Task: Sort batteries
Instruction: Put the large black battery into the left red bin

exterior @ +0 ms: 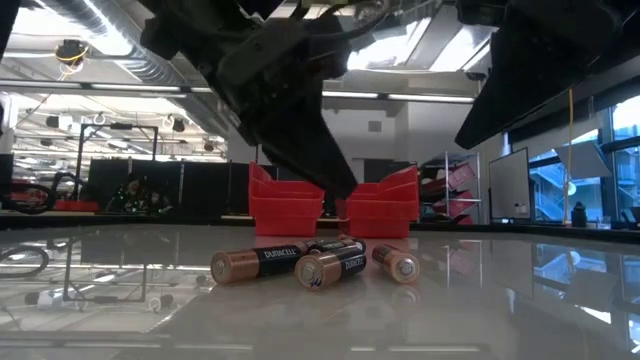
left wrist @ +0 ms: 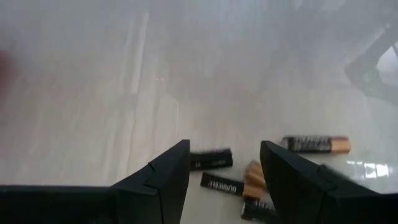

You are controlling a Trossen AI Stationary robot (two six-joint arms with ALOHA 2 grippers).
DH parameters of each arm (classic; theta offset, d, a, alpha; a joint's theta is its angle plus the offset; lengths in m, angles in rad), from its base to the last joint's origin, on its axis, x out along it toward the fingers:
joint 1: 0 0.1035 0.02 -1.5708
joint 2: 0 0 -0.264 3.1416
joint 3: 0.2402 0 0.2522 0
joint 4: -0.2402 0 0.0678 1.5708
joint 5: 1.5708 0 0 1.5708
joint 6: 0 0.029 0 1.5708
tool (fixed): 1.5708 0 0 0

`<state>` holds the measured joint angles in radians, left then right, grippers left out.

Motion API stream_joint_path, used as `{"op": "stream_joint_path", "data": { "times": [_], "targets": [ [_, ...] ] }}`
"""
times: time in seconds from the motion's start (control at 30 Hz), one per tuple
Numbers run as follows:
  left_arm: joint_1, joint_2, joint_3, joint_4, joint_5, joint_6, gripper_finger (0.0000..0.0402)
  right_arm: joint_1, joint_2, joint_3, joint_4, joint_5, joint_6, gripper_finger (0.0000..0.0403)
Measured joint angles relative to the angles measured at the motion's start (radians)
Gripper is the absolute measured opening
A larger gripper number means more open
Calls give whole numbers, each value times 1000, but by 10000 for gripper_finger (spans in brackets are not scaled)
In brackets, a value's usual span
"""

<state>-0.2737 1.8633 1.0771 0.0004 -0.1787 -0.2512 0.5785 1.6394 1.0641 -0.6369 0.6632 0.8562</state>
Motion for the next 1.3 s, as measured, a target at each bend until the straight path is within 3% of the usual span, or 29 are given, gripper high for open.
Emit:
{"op": "stream_joint_path", "data": {
  "times": [0.27,0.53,0.67,0.97,1.3],
  "targets": [
    [9,-1,3,38,-1,-3,196,0,0,0,-11,0,0,276],
    [14,-1,2,38,-35,-44,288,0,0,0,-18,0,0,276],
    [14,-1,2,39,-86,-83,311,0,0,0,-17,0,-1,276],
    [11,90,1,61,-87,-104,316,0,1,0,-17,0,-1,276],
    [10,101,1,63,-87,-113,316,0,1,-28,-9,0,1,276]
  ]
}}
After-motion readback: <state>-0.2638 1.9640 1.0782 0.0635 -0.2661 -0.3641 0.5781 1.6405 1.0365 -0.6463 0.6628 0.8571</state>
